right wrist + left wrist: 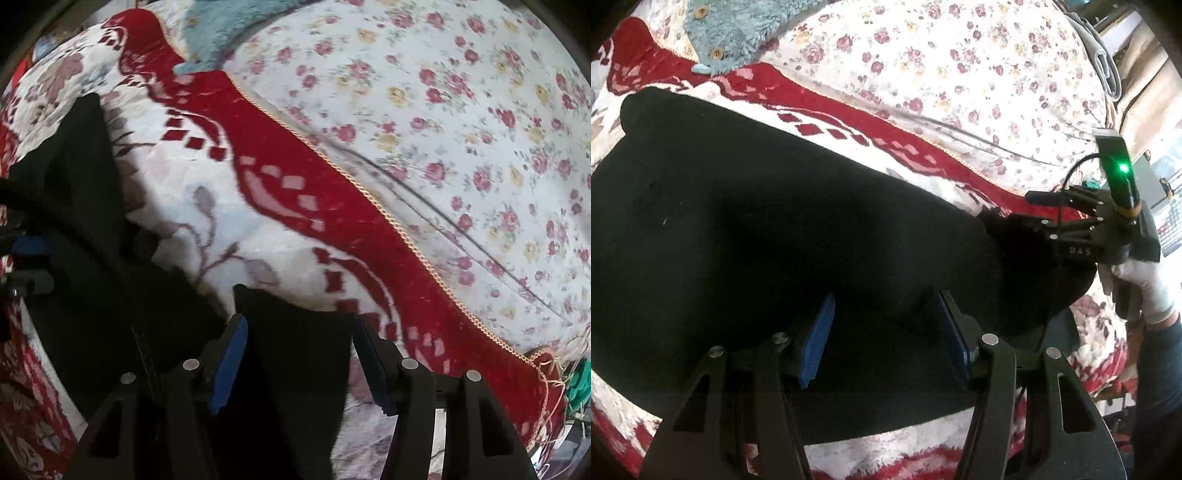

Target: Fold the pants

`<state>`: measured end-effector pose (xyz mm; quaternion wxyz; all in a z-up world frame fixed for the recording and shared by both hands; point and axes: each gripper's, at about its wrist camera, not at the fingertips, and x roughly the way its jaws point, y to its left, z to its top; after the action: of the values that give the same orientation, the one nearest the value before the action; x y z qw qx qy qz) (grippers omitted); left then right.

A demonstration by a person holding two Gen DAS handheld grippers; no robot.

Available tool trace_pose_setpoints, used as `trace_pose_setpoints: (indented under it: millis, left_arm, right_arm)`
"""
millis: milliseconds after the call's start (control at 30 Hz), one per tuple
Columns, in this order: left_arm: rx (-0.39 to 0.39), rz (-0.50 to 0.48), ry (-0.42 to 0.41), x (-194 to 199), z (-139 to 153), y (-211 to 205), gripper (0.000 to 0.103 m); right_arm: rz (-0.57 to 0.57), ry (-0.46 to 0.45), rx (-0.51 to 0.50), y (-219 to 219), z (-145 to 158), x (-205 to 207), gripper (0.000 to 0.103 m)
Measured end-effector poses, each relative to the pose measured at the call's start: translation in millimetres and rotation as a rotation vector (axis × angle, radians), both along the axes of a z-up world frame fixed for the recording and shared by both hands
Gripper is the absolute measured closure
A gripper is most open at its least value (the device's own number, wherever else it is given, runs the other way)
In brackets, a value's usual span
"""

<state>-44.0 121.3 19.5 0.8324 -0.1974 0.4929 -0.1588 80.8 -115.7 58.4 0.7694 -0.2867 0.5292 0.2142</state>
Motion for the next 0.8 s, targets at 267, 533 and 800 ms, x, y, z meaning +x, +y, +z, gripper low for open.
trace_pose_setpoints:
  millis: [267, 533, 800]
  left_arm:
    - [-0.001, 0.0, 0.023, -8, 4, 4, 0.047]
    - [-0.004, -0.019, 0.029, 0, -1, -16, 0.047]
    - [-0.131, 0.105, 0.066, 29, -10, -4, 0.082]
  right_arm:
    - [0.089, 0.057, -0.059, 15, -7, -6, 0.047]
    - [0.137, 0.059, -0.183, 27, -38, -6, 0.071]
    - [0.016, -0.069, 0.061, -29, 5, -22, 0.092]
